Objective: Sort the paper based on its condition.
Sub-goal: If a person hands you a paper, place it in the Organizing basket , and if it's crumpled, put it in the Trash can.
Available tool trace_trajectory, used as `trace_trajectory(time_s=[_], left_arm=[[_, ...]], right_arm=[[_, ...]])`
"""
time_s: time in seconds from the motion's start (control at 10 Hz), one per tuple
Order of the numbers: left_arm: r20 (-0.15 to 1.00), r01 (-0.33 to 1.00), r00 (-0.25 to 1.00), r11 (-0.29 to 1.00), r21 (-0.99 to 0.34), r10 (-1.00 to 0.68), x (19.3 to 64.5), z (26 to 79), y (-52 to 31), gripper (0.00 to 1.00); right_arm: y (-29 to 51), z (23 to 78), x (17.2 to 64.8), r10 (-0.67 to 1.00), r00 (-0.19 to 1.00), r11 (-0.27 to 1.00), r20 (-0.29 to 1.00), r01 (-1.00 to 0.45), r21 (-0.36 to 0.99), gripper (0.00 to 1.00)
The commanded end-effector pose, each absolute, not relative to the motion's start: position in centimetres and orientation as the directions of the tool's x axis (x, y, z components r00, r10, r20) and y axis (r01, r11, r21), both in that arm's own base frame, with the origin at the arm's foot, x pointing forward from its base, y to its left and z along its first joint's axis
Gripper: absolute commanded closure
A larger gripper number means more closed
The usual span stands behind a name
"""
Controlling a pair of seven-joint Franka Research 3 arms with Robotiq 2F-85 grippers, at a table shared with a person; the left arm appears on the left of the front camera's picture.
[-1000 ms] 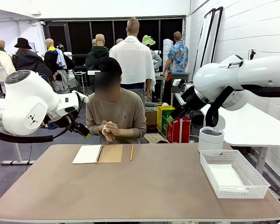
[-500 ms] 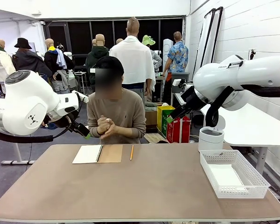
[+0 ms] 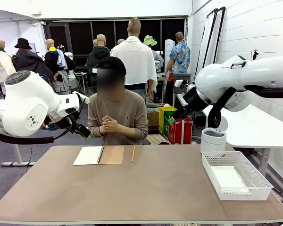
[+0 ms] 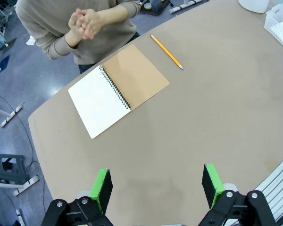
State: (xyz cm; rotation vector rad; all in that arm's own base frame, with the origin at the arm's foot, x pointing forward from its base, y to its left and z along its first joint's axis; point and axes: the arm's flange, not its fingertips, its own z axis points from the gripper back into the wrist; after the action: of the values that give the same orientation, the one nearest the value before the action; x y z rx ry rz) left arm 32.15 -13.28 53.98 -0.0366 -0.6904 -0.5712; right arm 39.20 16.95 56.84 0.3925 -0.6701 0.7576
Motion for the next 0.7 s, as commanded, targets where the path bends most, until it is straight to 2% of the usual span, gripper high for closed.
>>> trace_trajectory(time_s=[0.0,0.6], left_arm=[[0.612,0.509,0.626,0.848,0.149,-0.483,32.12,53.94,-13.16,0.0],[0.612,0.509,0.626,0.848,0.149,-0.483,32.12,53.94,-13.16,0.0]], right_arm=[[16.95,56.99,39.2,0.5,0.539,0.668,0.677,-0.738,0.095,0.0],[16.95,56.99,39.2,0.5,0.539,0.668,0.677,-0.738,0.095,0.0]])
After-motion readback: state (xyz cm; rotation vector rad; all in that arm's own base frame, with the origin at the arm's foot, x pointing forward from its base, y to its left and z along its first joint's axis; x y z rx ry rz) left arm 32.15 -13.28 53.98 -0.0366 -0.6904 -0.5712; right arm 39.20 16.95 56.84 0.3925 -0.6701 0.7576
